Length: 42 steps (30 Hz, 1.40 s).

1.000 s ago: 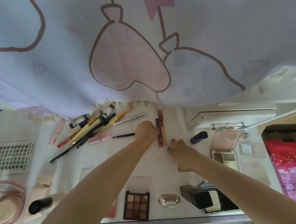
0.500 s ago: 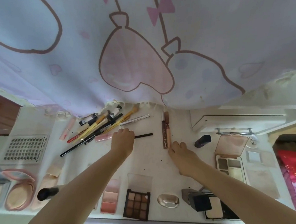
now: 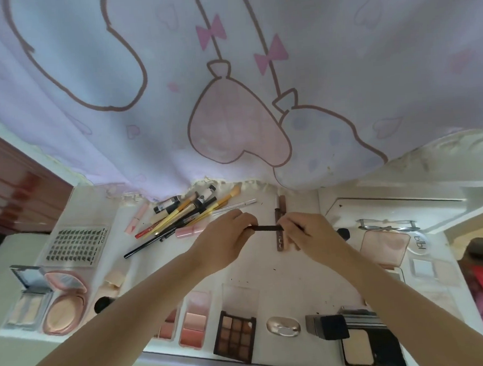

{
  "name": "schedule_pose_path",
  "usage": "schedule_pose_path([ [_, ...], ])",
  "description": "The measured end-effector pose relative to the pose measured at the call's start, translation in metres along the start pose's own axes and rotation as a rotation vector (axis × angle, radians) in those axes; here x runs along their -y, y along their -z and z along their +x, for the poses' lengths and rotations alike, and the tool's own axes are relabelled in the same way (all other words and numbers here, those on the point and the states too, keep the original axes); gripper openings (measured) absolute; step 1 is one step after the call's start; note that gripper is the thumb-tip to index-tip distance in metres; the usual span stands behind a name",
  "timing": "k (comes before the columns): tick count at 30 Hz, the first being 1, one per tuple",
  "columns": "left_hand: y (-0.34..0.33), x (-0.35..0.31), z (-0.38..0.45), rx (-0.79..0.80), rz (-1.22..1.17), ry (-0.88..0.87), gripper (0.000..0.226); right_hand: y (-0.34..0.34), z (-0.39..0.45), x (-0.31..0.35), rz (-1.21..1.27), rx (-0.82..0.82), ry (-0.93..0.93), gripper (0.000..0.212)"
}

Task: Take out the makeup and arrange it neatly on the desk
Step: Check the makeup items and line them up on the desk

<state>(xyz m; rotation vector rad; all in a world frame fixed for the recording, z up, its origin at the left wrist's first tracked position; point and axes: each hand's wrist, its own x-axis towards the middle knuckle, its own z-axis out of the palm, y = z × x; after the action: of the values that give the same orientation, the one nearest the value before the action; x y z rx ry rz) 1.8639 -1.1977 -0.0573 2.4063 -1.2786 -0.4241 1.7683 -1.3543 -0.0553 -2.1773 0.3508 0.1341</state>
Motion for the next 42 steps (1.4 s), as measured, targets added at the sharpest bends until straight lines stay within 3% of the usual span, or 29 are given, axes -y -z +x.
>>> schedule_pose_path([
  [7, 0.029, -0.022, -0.013, -0.045, 0.119, -0.077, 0.032, 0.036, -0.025, 0.033, 0.114, -0.066, 0.085, 0.022],
  [11, 0.038, -0.015, -0.026, -0.155, 0.174, -0.065, 0.069, 0.058, -0.035, 0.033, 0.158, -0.102, 0.099, 0.033],
  [14, 0.043, -0.008, -0.032, -0.232, 0.182, -0.08, 0.052, 0.071, -0.038, 0.027, 0.248, -0.132, 0.077, 0.036],
  [18, 0.049, -0.019, -0.039, -0.375, 0.215, -0.136, 0.048, 0.072, -0.041, 0.031, 0.298, -0.09, 0.112, 0.033],
  [26, 0.056, -0.049, -0.031, -0.227, 0.365, -0.192, 0.027, 0.067, -0.042, 0.043, 0.177, 0.017, 0.171, 0.032],
  [29, 0.053, -0.043, -0.029, 0.039, 0.185, -0.079, 0.021, 0.064, -0.045, 0.035, 0.183, 0.026, 0.146, 0.032],
  [34, 0.052, -0.045, -0.026, 0.168, 0.045, -0.063, 0.035, 0.059, -0.044, 0.025, 0.211, 0.03, 0.175, 0.036],
  [36, 0.057, -0.029, -0.031, 0.154, -0.012, 0.024, 0.036, 0.072, -0.047, 0.014, 0.358, -0.106, 0.146, 0.044],
  [38, 0.063, -0.002, -0.04, 0.077, -0.082, 0.146, 0.032, 0.097, -0.055, -0.004, 0.533, -0.27, 0.145, 0.037],
  [42, 0.06, 0.011, -0.044, 0.052, -0.08, 0.163, 0.03, 0.103, -0.061, -0.014, 0.408, -0.267, 0.11, 0.037],
])
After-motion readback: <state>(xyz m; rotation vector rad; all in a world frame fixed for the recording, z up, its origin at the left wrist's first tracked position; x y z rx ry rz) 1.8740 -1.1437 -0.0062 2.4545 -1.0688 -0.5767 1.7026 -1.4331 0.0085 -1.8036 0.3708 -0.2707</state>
